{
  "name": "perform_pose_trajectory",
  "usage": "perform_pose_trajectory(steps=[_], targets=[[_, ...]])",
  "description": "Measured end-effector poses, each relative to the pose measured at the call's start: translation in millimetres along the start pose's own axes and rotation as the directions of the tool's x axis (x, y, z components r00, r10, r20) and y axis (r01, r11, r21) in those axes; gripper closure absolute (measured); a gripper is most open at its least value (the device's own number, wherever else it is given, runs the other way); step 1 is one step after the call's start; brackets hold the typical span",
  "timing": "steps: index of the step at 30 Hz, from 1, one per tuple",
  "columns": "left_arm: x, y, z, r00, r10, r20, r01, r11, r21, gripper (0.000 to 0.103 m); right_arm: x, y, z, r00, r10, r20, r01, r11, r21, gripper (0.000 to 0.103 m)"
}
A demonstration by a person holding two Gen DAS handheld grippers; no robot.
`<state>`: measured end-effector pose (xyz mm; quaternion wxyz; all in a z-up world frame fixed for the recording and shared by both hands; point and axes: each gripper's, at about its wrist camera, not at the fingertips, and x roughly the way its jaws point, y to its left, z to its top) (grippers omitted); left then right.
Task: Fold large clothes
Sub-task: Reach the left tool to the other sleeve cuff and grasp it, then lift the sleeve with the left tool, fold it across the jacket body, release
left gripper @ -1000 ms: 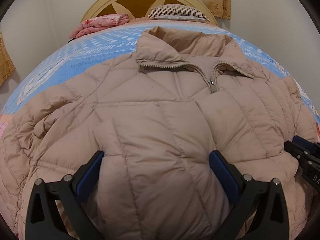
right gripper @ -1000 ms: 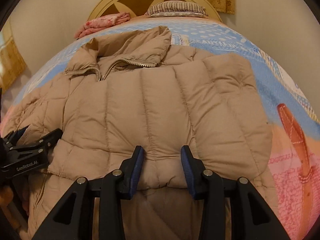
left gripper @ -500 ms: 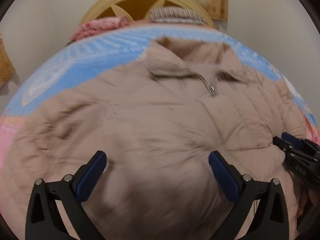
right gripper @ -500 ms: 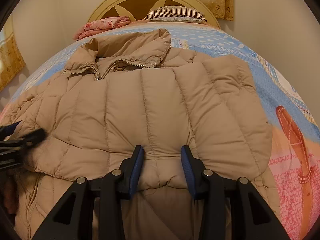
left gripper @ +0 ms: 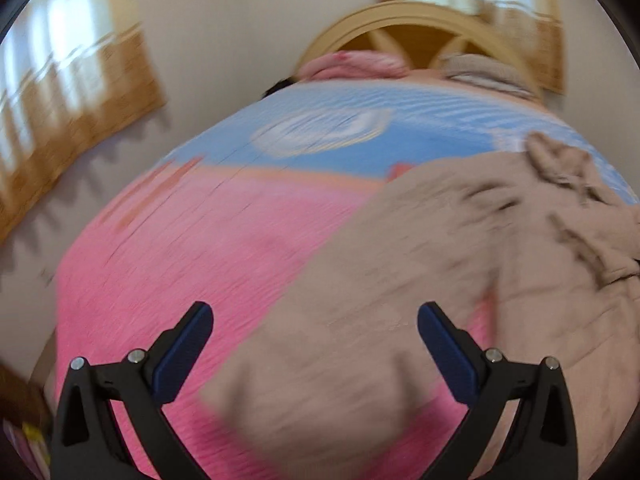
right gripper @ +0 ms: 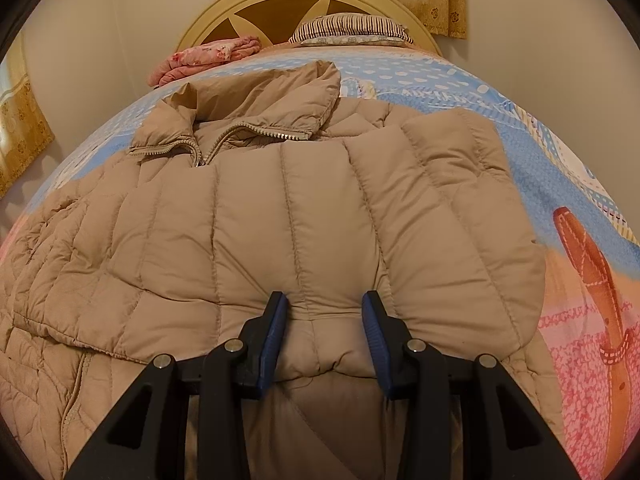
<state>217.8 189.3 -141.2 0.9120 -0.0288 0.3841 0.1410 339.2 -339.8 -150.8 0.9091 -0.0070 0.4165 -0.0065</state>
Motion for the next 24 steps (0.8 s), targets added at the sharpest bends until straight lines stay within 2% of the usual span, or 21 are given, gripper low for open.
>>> perform_pose_trajectory(steps=[4, 9, 12, 15, 17, 19, 20, 24], targets=[[8.4, 43.0, -29.2, 0.998, 0.031, -0.057, -0.036, 0.996, -0.079, 0.0, -1.0, 0.5, -0.3, 1.0, -0.001, 0.003, 0.001, 1.0, -0.001, 0.062], [21.4, 45.7, -48.5, 0.992, -0.06, -0.109, 0.039, 0.982, -0.183, 0.0, -2.4, 2.5, -0.8, 1.0, -0.013, 0.008, 0.013, 1.0, -0.007, 0.062], [28.6, 29.8, -48.6, 0.986, -0.115, -0.119, 0.089, 0.975, -0.205, 0.006, -3.3, 3.0, -1.4, 1.0, -0.018, 0.01, 0.018, 1.0, -0.008, 0.061], [33.7, 16.1, -47.0, 0.981, -0.145, -0.131, 0.116, 0.972, -0.204, 0.021, -4.3, 2.3, -1.9, 1.0, -0.02, 0.012, 0.02, 1.0, -0.009, 0.061], [35.5, 16.7, -47.3, 0.984, -0.123, -0.128, 0.098, 0.977, -0.191, 0.037, -4.5, 2.1, -2.1, 1.0, -0.019, 0.013, 0.019, 1.0, -0.007, 0.061], [32.7, 14.1, -44.9, 0.991, -0.088, -0.1, 0.072, 0.985, -0.154, 0.086, -4.6, 2.0, -2.2, 1.0, -0.019, 0.014, 0.019, 1.0, -0.006, 0.061], [31.2, 14.0, -41.2, 0.991, -0.093, -0.091, 0.08, 0.987, -0.139, 0.091, -4.6, 1.9, -2.2, 1.0, -0.018, 0.014, 0.018, 1.0, -0.006, 0.061], [16.3, 22.6, -17.5, 0.998, -0.059, -0.011, 0.058, 0.993, -0.106, 0.094, -4.7, 1.1, -1.9, 1.0, -0.014, 0.014, 0.014, 1.0, -0.004, 0.061]])
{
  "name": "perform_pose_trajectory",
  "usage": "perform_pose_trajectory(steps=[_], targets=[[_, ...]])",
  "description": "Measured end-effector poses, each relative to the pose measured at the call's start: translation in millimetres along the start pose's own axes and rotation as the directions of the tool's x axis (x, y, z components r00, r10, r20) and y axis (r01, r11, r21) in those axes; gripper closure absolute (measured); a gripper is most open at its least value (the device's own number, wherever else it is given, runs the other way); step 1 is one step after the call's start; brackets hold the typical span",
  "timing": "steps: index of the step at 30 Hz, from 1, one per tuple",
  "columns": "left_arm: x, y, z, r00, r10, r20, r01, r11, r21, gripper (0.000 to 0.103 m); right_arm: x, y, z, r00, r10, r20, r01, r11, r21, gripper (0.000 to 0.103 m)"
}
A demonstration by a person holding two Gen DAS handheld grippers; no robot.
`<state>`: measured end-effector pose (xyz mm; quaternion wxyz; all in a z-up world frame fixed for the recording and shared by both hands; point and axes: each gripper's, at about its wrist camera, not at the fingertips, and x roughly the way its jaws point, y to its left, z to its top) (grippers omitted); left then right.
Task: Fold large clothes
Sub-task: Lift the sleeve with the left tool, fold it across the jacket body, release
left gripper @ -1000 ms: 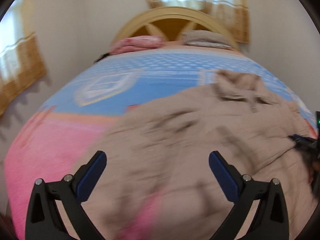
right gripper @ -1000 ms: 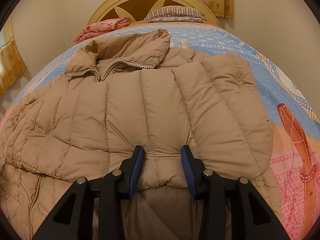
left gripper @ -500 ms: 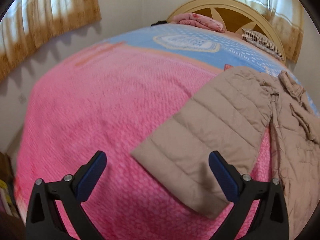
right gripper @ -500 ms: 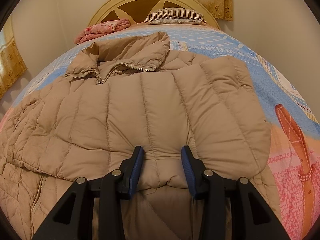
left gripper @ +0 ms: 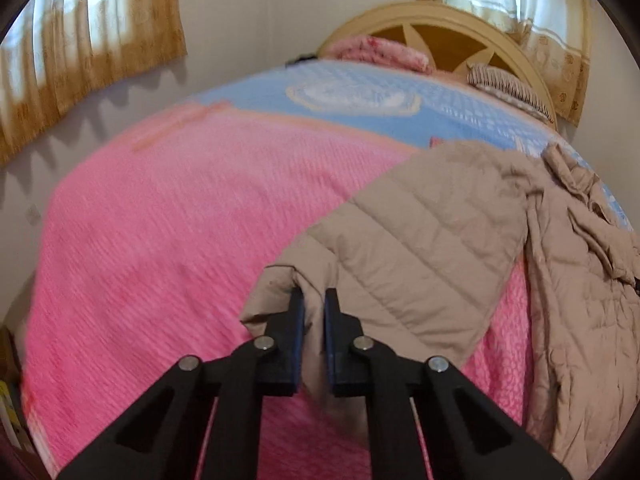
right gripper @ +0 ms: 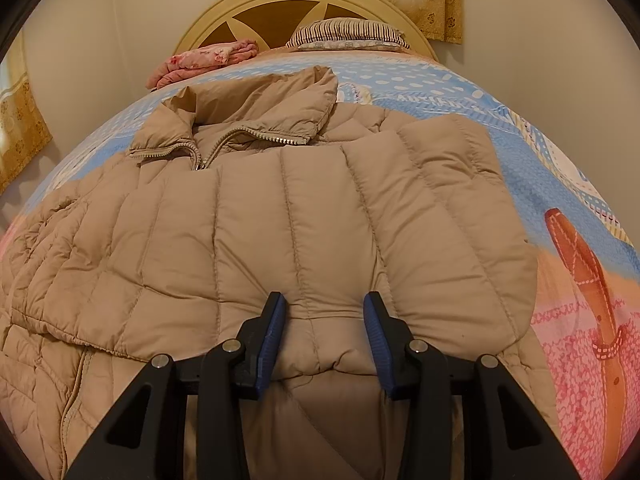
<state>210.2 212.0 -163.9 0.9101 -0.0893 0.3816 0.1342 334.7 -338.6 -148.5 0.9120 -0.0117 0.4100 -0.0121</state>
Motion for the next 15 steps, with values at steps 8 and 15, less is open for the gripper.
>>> perform_pose_trajectory(steps=[8, 15], targets=[[-31.0, 12.1, 69.4, 0.982, 0.081, 0.171, -0.093, 0.993, 0.066, 0.095, -1.6, -2.7, 0.0, 1.0, 0.009, 0.004, -0.009, 1.0, 0.009, 0.06], [-68.3, 1.6, 112.8, 0.969, -0.014, 0.246, -0.003, 0.998, 0.069, 0.096, -1.4, -2.9, -0.8, 1.0, 0.014, 0.005, -0.014, 1.0, 0.014, 0.06]])
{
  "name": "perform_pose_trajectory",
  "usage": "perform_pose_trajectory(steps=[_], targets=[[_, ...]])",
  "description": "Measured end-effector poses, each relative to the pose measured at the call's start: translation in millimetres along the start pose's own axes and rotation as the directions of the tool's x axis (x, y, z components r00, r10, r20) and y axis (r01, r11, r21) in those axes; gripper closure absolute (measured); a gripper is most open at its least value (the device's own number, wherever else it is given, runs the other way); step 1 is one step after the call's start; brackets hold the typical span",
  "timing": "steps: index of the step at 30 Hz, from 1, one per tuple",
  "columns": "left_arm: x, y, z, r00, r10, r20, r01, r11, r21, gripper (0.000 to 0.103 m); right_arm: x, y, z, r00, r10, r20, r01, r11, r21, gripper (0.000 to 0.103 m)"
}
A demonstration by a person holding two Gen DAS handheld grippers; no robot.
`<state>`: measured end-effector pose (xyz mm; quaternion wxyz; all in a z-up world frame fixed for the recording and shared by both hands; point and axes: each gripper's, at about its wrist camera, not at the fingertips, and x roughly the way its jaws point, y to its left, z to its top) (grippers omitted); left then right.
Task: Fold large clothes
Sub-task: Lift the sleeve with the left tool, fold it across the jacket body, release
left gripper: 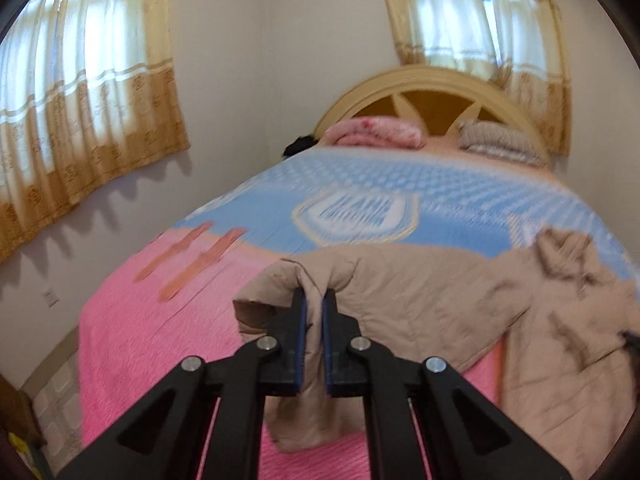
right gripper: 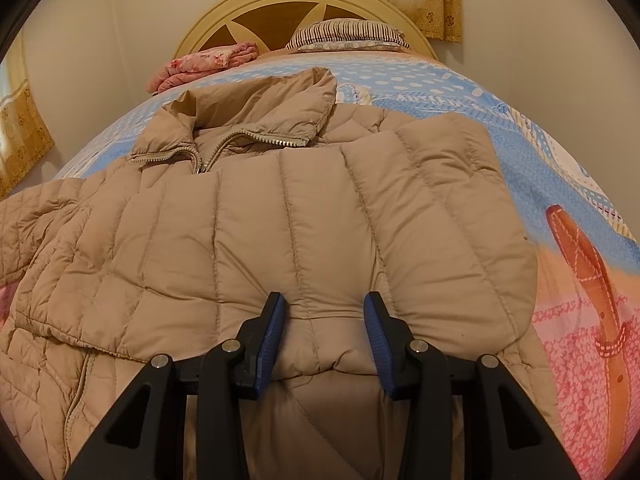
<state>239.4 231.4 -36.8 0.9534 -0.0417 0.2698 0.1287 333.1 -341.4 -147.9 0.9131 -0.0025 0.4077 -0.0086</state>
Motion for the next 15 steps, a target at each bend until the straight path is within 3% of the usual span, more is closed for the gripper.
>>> perform_pose_trajectory(steps=[7, 15], targets=[[-31.4, -39.6, 40.0, 0.991, -0.118, 0.068, 0.116, 0.993, 0.028, 0.096, -0.5, -0.2, 0.1, 1.0, 0.006, 0.002, -0.006, 1.0, 0.005, 0.06], [-64.7, -102.2, 70.3, 0.96, -0.25, 0.125, 0.236, 0.965, 0.117, 0.096, -0.8, -1.4, -0.1, 1.0, 0.024, 0.006, -0.024, 1.0, 0.02, 0.059]])
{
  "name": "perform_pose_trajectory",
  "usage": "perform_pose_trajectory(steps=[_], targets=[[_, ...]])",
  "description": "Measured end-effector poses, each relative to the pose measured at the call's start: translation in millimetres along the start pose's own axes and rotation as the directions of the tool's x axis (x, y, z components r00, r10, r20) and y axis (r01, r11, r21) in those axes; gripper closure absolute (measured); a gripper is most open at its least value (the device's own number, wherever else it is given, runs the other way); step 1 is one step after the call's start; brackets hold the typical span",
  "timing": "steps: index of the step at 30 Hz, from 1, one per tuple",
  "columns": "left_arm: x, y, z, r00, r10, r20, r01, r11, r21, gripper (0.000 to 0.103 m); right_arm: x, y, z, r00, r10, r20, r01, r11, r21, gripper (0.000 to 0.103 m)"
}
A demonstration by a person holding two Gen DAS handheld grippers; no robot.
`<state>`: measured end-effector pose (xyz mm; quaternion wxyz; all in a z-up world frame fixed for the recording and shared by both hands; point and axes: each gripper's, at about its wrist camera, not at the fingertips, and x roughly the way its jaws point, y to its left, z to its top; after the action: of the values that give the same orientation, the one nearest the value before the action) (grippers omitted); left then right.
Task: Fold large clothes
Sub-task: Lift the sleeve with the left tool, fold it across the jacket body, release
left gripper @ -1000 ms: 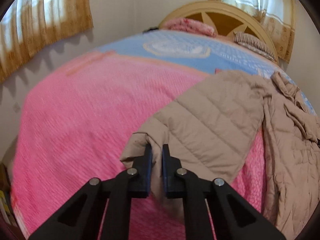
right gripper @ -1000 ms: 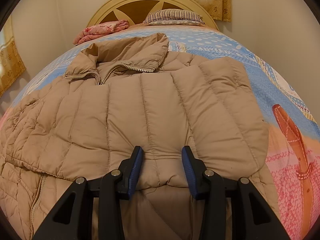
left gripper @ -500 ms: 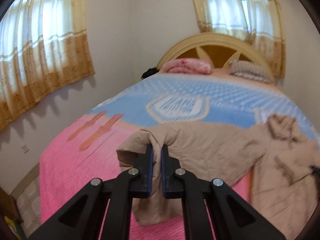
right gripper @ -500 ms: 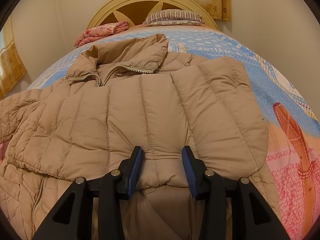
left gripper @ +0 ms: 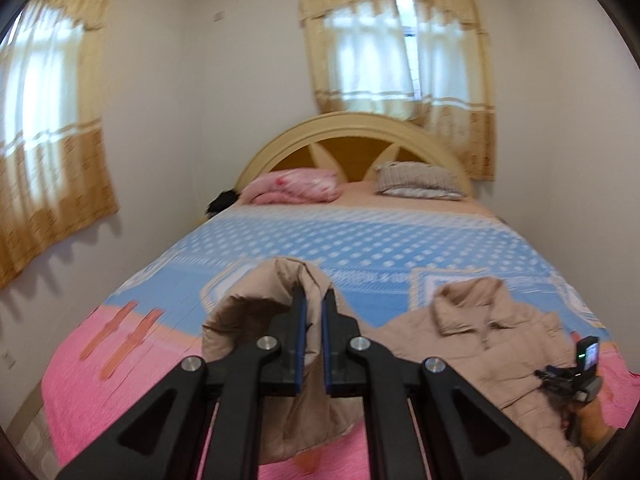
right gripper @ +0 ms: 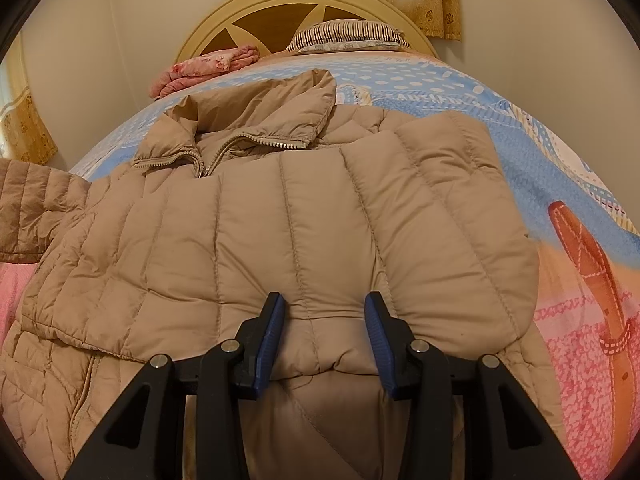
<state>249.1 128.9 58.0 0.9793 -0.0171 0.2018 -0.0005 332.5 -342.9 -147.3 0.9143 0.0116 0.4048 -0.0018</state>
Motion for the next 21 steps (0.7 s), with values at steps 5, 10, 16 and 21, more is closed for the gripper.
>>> perform_pose_trajectory(steps=[5, 10, 16, 21], targets=[[-5.3, -51.4, 19.1, 0.995, -0.098, 0.018, 0.097, 0.993, 0.064, 0.096, -0.8, -3.2, 0.0, 1.0, 0.013, 0.003, -0.013, 1.0, 0.011, 0.059], [-5.3, -99.0, 25.6, 0.98, -0.198, -0.001, 0.197, 0.974, 0.111, 0.096, -0.9, -5.6, 0.1, 1.0, 0.03, 0.005, -0.03, 0.999, 0.023, 0.059], [18.2, -153.4, 3.5, 0.971, -0.232, -0.061, 0.239, 0.955, 0.175, 0.096, -1.7, -7.2, -0.4, 0.999, 0.048, 0.011, -0.048, 0.998, 0.04, 0.059], [47.9, -195.7, -20.2, 0.959, -0.255, -0.123, 0.275, 0.944, 0.184, 0.096, -2.2, -8.9, -0.4, 0.998, 0.058, 0.014, -0.058, 0.997, 0.047, 0.058]])
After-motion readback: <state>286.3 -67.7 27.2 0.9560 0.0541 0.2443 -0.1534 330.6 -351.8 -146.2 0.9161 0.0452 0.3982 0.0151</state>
